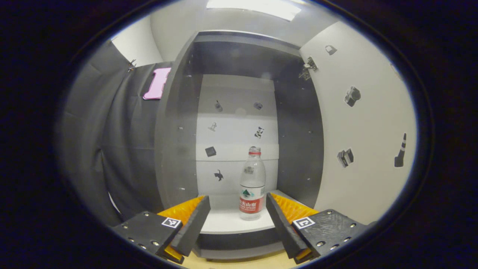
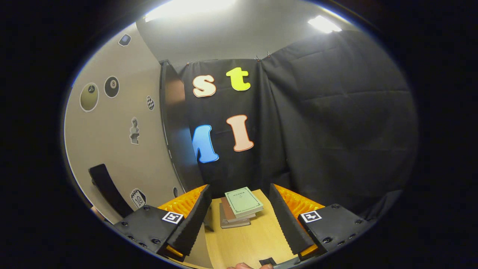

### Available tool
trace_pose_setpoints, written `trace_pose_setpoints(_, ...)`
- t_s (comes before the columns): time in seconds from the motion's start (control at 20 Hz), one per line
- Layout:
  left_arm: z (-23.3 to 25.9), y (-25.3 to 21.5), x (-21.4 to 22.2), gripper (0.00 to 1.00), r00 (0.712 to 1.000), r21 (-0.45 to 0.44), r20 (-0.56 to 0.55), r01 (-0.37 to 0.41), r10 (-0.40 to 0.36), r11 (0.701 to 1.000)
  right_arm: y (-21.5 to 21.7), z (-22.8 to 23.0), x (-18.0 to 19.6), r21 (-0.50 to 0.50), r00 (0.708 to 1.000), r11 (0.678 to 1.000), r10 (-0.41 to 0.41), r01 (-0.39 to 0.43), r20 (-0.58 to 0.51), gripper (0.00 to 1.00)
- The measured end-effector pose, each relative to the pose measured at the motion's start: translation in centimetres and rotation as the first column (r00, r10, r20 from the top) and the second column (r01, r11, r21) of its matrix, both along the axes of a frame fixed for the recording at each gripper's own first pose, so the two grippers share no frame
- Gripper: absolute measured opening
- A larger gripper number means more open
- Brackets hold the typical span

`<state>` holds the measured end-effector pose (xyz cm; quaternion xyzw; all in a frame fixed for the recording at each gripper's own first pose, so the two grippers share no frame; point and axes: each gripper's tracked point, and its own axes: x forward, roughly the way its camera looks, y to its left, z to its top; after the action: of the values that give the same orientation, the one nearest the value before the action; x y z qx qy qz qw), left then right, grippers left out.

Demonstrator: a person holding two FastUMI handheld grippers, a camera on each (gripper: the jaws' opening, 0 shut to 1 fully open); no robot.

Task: Open the cabinet door with the right hand, grasp the bottle in the cabinet with the left hand and place it on the coaster, then close the cabinet door with the right hand.

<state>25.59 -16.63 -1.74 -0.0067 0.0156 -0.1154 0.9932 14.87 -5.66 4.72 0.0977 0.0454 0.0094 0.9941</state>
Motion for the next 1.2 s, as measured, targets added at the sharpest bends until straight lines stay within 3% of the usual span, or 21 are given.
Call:
trace_pose_setpoints(0.4,-3.3,-3.1,6.7,0.89,0.997,0.044,-0.068,0.045,-0.042,0.998,-1.0,-1.5,2.1,-0.002,0.999,1.0,-0.024,0.024,-0.026,0.98)
trace_pose_setpoints(0.75,-4.2,-5.0,10.2,0.89,0.992,0.018,-0.101,0.072,-0.07,0.997,-1.4,-1.9,3.0,-0.018,0.998,0.999,-0.05,0.05,-0.045,0.98)
trace_pose_setpoints(0.85,-4.2,-5.1,11.1,0.93,0.993,0.024,-0.093,0.075,-0.072,0.997,-1.5,-2.0,3.0,-0.031,0.997,0.998,-0.053,0.051,-0.05,0.98)
trace_pose_setpoints(1.15,-3.9,-5.8,13.2,0.89,0.993,0.036,-0.078,0.088,-0.085,0.995,-1.5,-2.1,3.3,-0.031,0.997,0.998,-0.056,0.055,-0.053,0.98)
trace_pose_setpoints(1.2,-3.9,-6.0,13.4,0.92,0.993,0.033,-0.074,0.094,-0.091,0.995,-1.5,-2.2,3.3,-0.031,0.997,0.998,-0.058,0.056,-0.056,0.98)
